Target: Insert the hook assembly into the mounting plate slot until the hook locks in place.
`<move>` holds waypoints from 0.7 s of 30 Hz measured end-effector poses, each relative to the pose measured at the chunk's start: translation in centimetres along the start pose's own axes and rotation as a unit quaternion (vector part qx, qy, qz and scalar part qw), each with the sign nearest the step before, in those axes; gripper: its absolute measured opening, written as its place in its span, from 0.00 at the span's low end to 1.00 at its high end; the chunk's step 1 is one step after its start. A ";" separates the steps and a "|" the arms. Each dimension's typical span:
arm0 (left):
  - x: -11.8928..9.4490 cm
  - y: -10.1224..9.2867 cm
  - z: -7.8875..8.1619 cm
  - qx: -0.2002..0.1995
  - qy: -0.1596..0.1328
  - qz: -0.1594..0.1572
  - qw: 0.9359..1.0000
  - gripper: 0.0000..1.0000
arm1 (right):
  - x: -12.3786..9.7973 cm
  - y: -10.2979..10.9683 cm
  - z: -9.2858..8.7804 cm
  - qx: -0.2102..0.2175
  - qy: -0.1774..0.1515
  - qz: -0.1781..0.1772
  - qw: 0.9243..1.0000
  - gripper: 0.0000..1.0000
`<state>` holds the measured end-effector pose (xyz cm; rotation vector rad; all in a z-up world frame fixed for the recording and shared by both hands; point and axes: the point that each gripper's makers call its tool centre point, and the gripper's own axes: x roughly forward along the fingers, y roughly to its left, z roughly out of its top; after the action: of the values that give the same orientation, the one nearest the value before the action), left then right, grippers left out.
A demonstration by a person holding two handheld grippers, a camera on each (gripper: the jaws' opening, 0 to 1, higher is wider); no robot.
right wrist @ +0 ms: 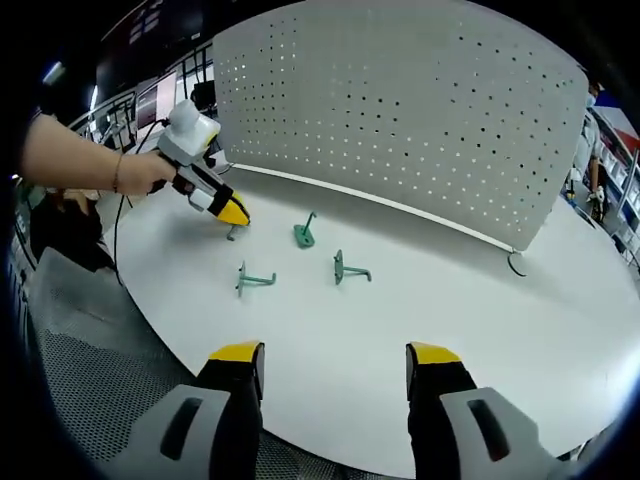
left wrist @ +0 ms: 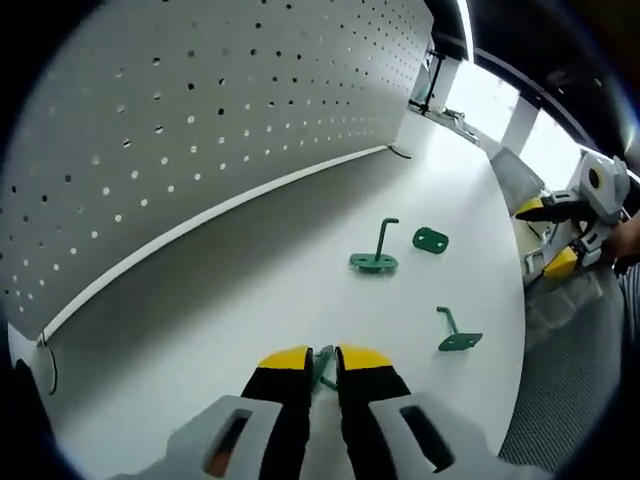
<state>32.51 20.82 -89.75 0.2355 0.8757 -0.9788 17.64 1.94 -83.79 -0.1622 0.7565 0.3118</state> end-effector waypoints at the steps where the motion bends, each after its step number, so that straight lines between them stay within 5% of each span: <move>1: 0.0 0.0 0.0 -0.001 0.000 0.000 1.000 0.08 | 0.0 0.0 0.0 0.000 0.000 0.000 1.000 0.54; 21: -0.7 0.2 -0.9 0.009 0.022 0.006 1.000 0.02 | 0.1 0.3 0.3 -0.002 -0.002 0.002 1.000 0.53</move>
<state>31.99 21.81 -89.80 0.2779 0.9059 -0.9742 17.83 2.32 -83.68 -0.1635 0.7530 0.3172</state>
